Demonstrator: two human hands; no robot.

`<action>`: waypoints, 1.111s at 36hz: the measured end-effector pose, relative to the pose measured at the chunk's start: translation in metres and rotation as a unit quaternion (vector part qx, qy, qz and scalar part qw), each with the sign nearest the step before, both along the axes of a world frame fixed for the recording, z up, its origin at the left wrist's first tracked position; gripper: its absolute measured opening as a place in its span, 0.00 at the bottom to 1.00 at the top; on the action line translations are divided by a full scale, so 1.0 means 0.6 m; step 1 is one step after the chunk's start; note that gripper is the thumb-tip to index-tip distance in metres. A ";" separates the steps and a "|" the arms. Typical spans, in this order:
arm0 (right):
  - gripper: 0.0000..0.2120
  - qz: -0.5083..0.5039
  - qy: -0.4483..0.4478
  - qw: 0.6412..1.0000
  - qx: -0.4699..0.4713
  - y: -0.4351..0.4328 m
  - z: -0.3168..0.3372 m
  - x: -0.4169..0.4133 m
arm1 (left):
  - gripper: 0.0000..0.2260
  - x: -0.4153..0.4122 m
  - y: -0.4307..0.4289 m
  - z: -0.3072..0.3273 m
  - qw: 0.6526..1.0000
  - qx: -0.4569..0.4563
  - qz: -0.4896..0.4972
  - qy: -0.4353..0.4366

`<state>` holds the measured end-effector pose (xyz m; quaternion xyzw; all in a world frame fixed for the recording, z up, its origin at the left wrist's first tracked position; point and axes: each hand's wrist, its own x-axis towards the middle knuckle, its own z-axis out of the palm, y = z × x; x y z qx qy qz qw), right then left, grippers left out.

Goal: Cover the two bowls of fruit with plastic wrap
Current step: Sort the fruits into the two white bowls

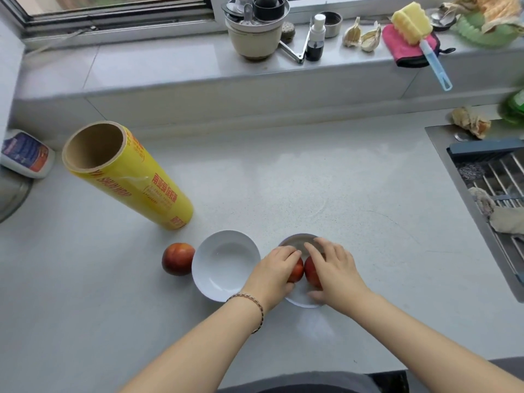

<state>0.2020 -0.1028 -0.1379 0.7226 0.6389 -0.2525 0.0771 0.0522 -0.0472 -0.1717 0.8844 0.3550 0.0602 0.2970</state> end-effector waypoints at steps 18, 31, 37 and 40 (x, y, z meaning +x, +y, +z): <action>0.40 -0.158 0.031 0.980 0.118 -0.050 -0.022 0.051 | 0.24 0.056 -0.031 0.021 0.999 0.031 0.012 0.032; 0.27 -0.053 0.044 0.978 0.198 -0.032 -0.038 0.065 | 0.15 0.056 -0.029 0.005 1.000 0.001 0.022 -0.008; 0.25 -0.068 0.037 0.979 0.191 -0.037 -0.046 0.055 | 0.15 0.053 -0.027 -0.002 0.999 0.021 0.015 -0.018; 0.24 -0.067 0.028 0.987 0.145 -0.033 -0.042 0.051 | 0.13 0.052 -0.027 0.004 1.000 0.004 0.008 -0.006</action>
